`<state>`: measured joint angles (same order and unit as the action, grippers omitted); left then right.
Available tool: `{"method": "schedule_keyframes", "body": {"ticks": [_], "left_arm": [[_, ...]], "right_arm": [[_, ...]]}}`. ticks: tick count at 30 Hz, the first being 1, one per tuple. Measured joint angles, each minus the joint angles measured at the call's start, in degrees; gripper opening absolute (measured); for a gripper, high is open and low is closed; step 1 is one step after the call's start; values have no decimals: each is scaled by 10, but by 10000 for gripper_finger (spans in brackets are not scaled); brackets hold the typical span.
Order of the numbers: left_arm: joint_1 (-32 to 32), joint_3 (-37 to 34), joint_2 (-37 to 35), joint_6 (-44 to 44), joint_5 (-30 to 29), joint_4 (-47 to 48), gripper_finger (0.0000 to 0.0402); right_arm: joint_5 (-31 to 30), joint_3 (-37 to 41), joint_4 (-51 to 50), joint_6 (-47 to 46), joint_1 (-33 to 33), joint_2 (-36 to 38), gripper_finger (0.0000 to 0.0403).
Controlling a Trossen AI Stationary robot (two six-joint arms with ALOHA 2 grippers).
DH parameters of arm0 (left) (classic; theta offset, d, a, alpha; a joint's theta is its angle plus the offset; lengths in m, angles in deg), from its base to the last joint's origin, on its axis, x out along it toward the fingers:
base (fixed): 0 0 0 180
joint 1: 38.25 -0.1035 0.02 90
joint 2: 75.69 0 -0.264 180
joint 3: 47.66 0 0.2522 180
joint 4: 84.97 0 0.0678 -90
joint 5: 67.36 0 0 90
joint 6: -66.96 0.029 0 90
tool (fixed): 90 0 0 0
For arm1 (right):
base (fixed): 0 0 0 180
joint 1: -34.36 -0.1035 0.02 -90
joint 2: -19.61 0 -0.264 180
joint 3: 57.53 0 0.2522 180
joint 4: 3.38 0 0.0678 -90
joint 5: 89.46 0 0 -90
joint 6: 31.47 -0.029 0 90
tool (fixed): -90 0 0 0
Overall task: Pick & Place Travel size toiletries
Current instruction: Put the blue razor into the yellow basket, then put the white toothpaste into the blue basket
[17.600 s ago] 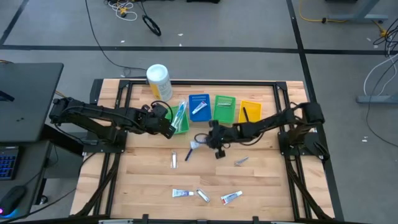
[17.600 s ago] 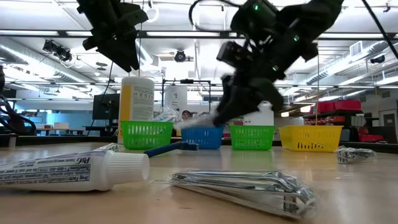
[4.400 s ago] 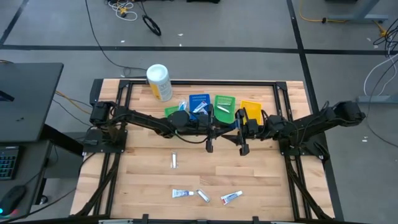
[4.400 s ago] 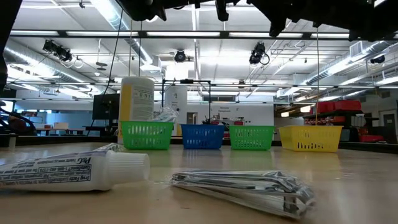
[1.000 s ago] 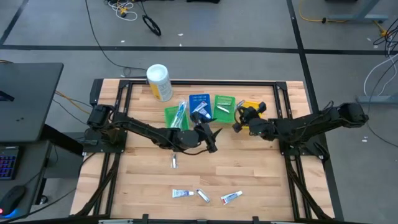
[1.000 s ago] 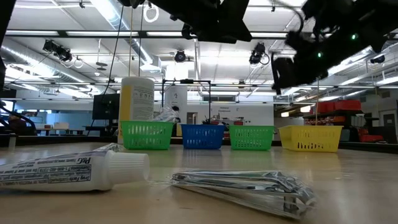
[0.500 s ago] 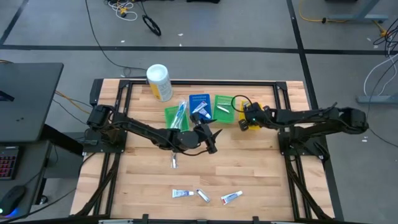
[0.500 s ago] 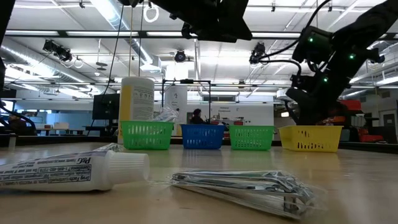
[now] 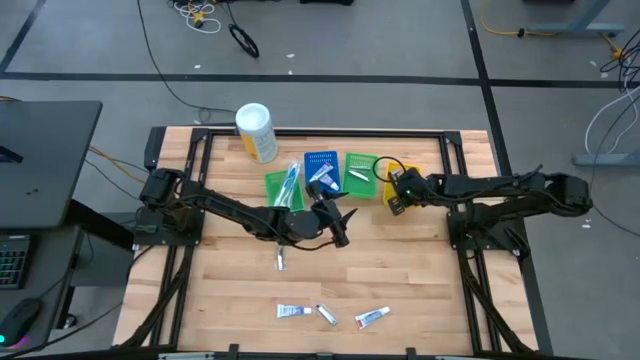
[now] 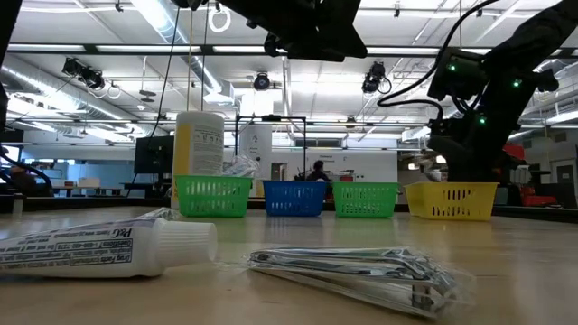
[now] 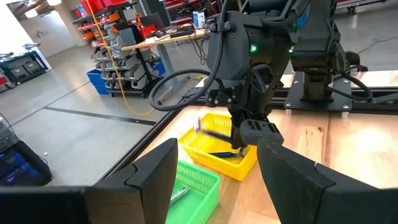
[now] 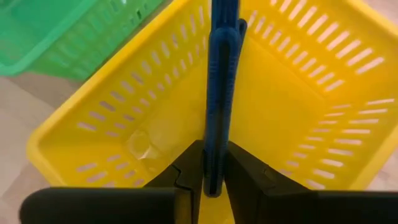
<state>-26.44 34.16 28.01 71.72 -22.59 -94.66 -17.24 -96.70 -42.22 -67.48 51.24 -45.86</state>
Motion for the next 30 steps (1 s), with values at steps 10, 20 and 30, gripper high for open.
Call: {"method": "schedule_keyframes", "body": {"ticks": [10, 20, 30], "left_arm": [[0, 0, 0, 0, 0, 0, 229], [30, 1, 0, -22, 37, 74, 229], [91, 1, 0, -317, 65, 289, 229]], "right_arm": [[-21, 0, 0, 5, 0, 0, 114], [-17, -74, -33, 9, -25, 0, 115], [-7, -97, 157, 154, -113, 0, 115]]}}
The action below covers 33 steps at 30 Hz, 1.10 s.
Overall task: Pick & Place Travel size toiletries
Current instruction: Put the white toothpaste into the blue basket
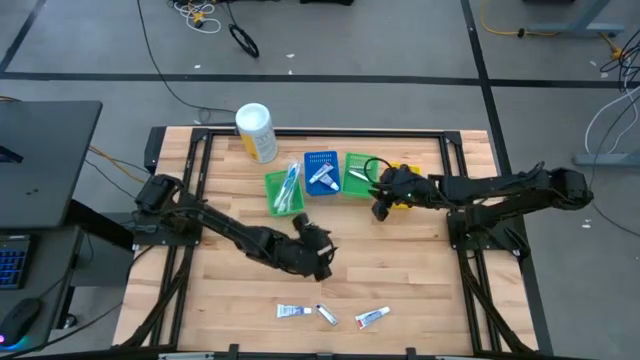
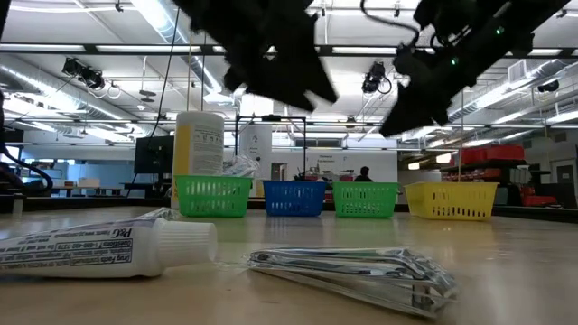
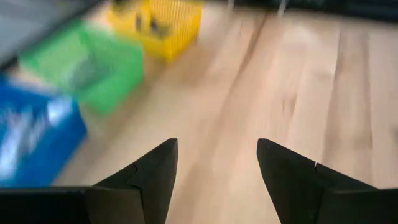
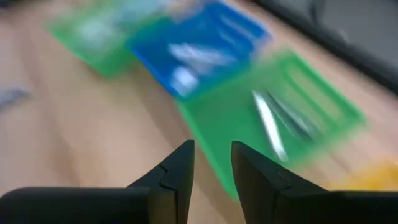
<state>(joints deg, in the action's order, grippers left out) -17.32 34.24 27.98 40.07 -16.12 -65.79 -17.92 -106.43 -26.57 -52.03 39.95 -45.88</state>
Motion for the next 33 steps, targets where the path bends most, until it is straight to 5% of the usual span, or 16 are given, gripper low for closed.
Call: {"method": "schedule_keyframes", "body": {"ticks": [5, 12, 24, 33], "left_arm": [[10, 0, 0, -211, 54, 166, 229], [4, 0, 0, -425, 142, 336, 229], [4, 0, 0, -585, 172, 413, 229], [4, 0, 0, -584, 175, 411, 229]], "right_arm": [[55, 0, 123, 52, -17, 0, 115], [51, -1, 178, 99, -13, 0, 115], [51, -1, 152, 126, 15, 0, 119], [67, -1, 139, 135, 16, 0, 193]]}}
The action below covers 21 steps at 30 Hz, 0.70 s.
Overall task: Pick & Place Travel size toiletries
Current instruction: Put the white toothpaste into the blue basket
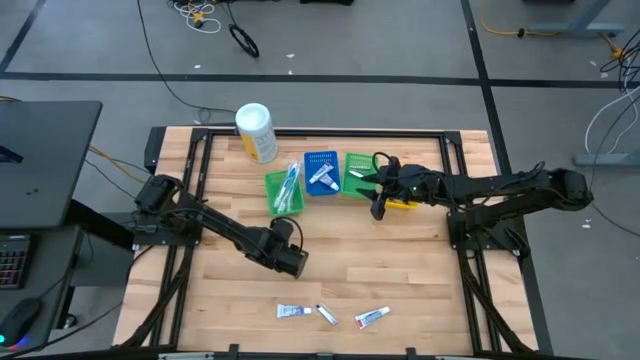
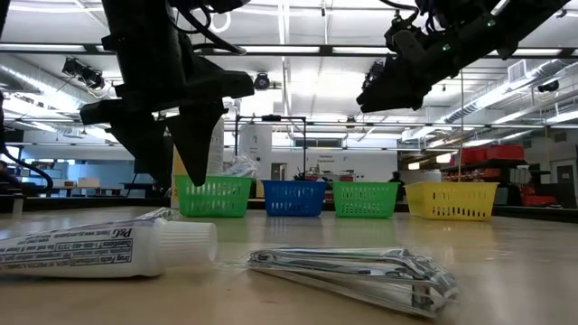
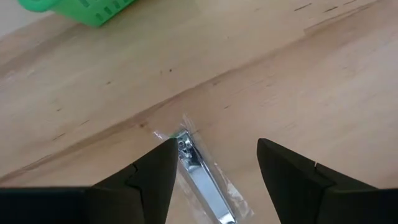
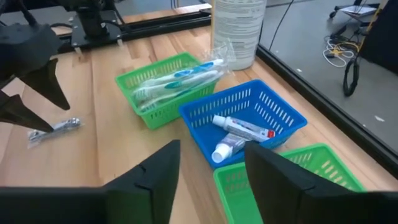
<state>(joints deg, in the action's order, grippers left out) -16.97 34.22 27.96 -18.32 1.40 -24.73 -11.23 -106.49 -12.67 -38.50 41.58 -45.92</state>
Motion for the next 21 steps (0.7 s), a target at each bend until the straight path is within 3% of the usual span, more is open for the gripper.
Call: {"method": "schedule_keyframes", "body": {"ticks": [7, 13, 16, 21], "left_arm": [[3, 0, 0, 86, 23, -31, 229], [28, 0, 0, 258, 34, -168, 229], [49, 0, 0, 336, 68, -240, 229], [94, 0, 5, 378, 87, -287, 229]], "right_arm": [[14, 0, 0, 0, 0, 0, 211], [14, 0, 0, 0, 0, 0, 211], [15, 0, 0, 0, 0, 0, 211], [15, 0, 0, 0, 0, 0, 211]]}}
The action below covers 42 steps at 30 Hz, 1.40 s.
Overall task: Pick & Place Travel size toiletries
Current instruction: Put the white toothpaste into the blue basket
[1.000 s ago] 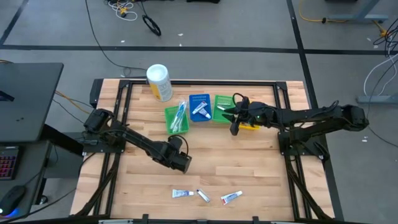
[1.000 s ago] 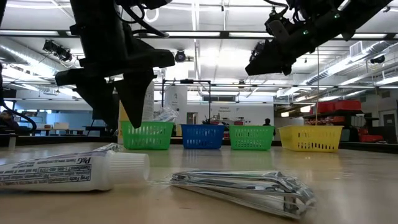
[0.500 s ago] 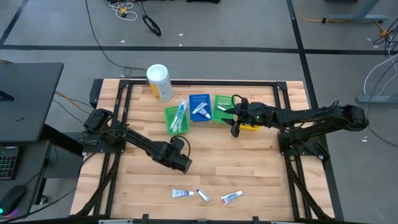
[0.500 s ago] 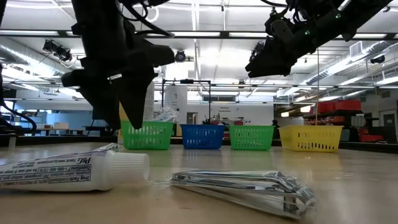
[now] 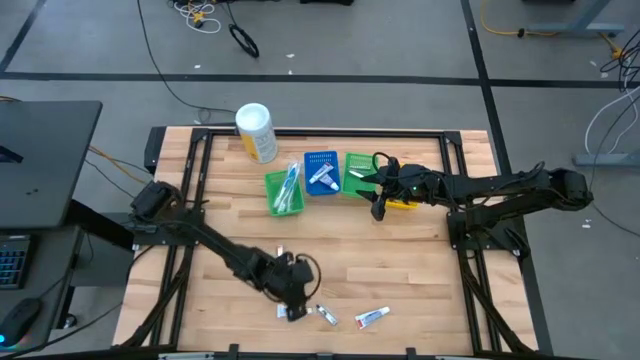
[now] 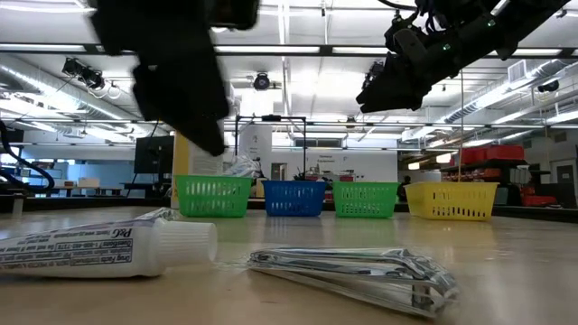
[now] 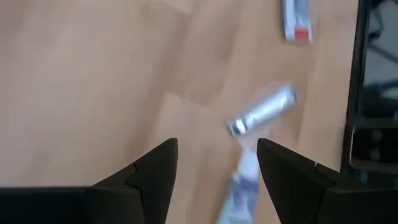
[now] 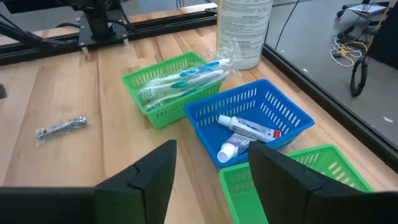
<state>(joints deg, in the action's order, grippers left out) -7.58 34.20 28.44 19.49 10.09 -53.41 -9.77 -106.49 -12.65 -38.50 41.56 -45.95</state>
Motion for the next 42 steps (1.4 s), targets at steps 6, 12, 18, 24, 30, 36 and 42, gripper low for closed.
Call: {"method": "schedule_keyframes", "body": {"ticks": [6, 12, 18, 24, 30, 36, 42], "left_arm": [[61, -1, 15, 31, -10, 11, 229], [99, 1, 40, 78, -49, -21, 229], [95, -1, 67, 103, -74, -30, 229], [83, 1, 82, 105, -62, -43, 229], [81, 1, 101, 112, -33, -50, 229], [80, 1, 101, 109, -36, -42, 209], [80, 1, 102, 106, -47, -39, 165]], "right_arm": [[0, 0, -7, 0, 0, 0, 211], [0, 0, -15, 0, 0, 0, 211], [0, 0, -15, 0, 0, -1, 211], [0, 0, -19, 0, -1, -7, 211], [0, 0, -20, 0, -1, -14, 211], [0, 0, -14, 0, -1, -17, 211], [0, 0, -13, 0, -1, -17, 211]]}}
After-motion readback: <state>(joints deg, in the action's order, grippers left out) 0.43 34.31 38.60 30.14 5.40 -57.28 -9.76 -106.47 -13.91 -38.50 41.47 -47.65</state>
